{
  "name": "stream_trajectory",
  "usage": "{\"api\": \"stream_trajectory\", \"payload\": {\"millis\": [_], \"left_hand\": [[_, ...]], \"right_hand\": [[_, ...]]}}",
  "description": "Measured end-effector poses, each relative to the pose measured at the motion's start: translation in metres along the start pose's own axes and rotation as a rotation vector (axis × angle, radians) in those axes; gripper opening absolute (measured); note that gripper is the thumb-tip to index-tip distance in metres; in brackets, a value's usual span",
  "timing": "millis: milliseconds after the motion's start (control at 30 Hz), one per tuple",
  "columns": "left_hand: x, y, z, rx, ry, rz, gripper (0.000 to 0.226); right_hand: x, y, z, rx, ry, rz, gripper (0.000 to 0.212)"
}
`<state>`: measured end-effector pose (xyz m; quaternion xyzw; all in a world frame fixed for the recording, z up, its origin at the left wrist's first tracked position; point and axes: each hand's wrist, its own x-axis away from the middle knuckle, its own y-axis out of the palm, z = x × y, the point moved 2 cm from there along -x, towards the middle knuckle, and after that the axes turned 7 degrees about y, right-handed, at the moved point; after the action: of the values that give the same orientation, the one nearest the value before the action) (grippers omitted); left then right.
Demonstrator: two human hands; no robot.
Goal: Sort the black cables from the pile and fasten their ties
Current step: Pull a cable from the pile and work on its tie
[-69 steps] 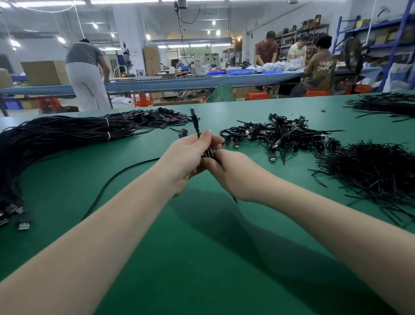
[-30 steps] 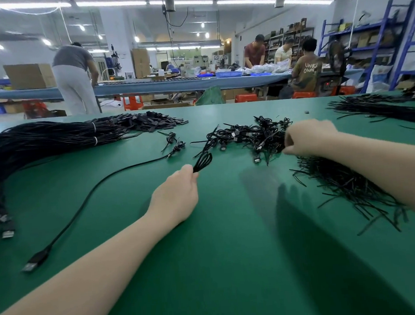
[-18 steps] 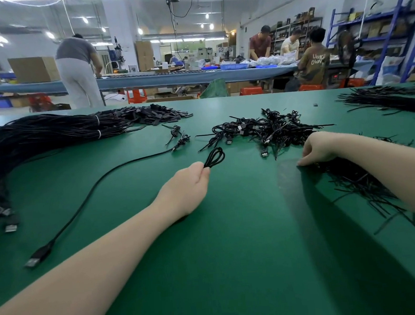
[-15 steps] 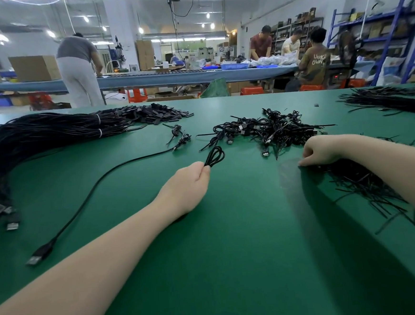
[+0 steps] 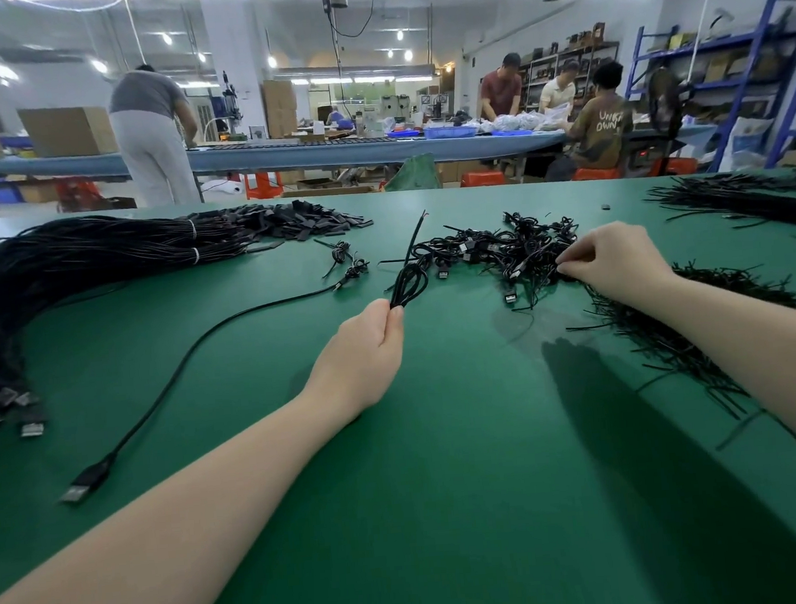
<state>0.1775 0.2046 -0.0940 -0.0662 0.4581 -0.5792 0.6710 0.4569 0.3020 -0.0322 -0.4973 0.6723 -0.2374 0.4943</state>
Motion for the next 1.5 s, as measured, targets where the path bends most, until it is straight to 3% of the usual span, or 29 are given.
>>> {"api": "stream_trajectory", "payload": {"millis": [133,367,500,600,933,1067,1133,1233,1300,1367,1433,1500], "left_hand": [[-0.003,0.002,-0.005,0.155,-0.048,-0.023,0.040],[-0.007,0.008,-0.013,0.296,-0.123,-0.064,0.032],[-0.009,0.009,-0.014,0.381,-0.149,-0.068,0.031],[-0.010,0.009,-0.013,0.419,-0.169,-0.064,0.031],[-0.003,0.008,-0.001,-0.003,-0.016,-0.125,0.033],[0.000,0.010,0.013,-0.367,0.012,-0.159,0.027],[0.003,0.012,0.020,-0.630,0.203,-0.132,0.024],[0.007,0.010,0.030,-0.776,0.512,-0.166,0.029],[0.010,0.007,0.038,-0.720,0.697,-0.168,0.034],[0.013,0.004,0.045,-0.556,0.772,-0.132,0.033],[0.012,0.003,0.042,-0.309,0.636,-0.066,0.026],[0.006,0.004,0.031,-0.045,0.390,0.043,0.026]], "right_hand": [[0.011,-0.005,-0.028,-0.136,-0.043,0.096,0.016],[0.074,0.013,-0.118,-0.314,-0.516,0.092,0.011],[0.083,0.024,-0.136,-0.392,-0.527,0.086,0.021],[0.081,0.028,-0.135,-0.402,-0.503,0.118,0.017],[0.089,0.026,-0.135,-0.427,-0.566,0.092,0.011],[0.084,0.015,-0.140,-0.355,-0.551,-0.035,0.012],[0.074,0.003,-0.140,-0.276,-0.552,-0.206,0.012],[0.053,-0.015,-0.132,-0.177,-0.461,-0.592,0.015],[0.043,-0.018,-0.120,-0.206,-0.315,-0.840,0.017],[0.042,-0.012,-0.108,-0.410,-0.073,-1.062,0.020],[0.047,0.003,-0.102,-0.758,0.161,-1.116,0.020],[0.056,0.021,-0.104,-1.045,0.308,-1.037,0.020]]}}
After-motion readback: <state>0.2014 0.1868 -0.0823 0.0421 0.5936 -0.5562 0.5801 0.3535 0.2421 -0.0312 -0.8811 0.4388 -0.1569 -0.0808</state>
